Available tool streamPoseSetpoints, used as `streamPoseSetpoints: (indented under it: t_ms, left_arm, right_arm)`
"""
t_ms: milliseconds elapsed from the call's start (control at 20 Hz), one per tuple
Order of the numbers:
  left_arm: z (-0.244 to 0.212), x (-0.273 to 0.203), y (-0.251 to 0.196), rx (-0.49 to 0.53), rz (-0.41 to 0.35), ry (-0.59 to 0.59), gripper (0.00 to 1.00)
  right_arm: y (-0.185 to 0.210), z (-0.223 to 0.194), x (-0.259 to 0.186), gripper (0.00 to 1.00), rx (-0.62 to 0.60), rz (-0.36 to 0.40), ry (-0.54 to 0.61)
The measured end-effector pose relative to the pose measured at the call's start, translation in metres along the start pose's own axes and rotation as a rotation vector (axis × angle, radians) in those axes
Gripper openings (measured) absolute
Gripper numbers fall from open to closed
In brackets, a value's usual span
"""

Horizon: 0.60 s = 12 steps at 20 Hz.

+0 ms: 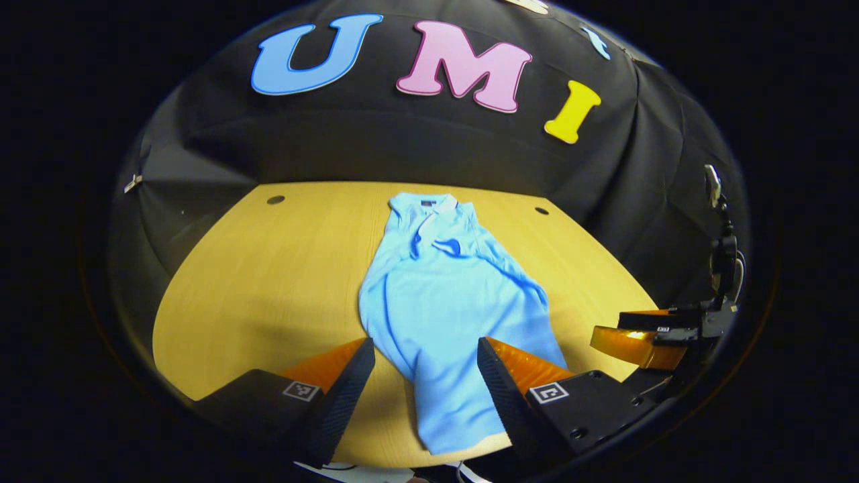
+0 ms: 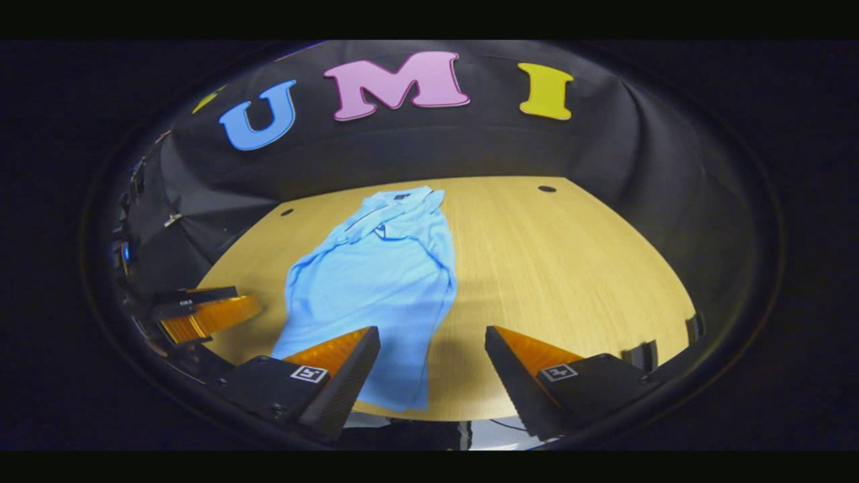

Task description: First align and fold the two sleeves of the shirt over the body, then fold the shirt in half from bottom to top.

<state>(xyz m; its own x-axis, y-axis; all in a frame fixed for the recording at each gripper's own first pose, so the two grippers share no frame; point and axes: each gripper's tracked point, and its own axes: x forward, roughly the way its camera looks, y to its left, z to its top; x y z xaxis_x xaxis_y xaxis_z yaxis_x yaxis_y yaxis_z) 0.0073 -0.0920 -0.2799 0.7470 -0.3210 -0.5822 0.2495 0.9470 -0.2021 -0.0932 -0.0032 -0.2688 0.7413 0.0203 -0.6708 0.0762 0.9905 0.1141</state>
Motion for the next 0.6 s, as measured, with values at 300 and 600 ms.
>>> streamPoseSetpoints:
  t_ms: [300,600]
  left_arm:
    - [-0.073,0.003,-0.008,0.017,0.007,0.112,0.98]
    - [-0.090,0.014,-0.005,0.041,0.024,0.148,0.97]
  right_arm:
    - [0.024,-0.064,0.010,0.99,0.011,0.012,0.112]
    - [0.029,-0.087,0.019,0.99,-0.035,-0.003,0.156]
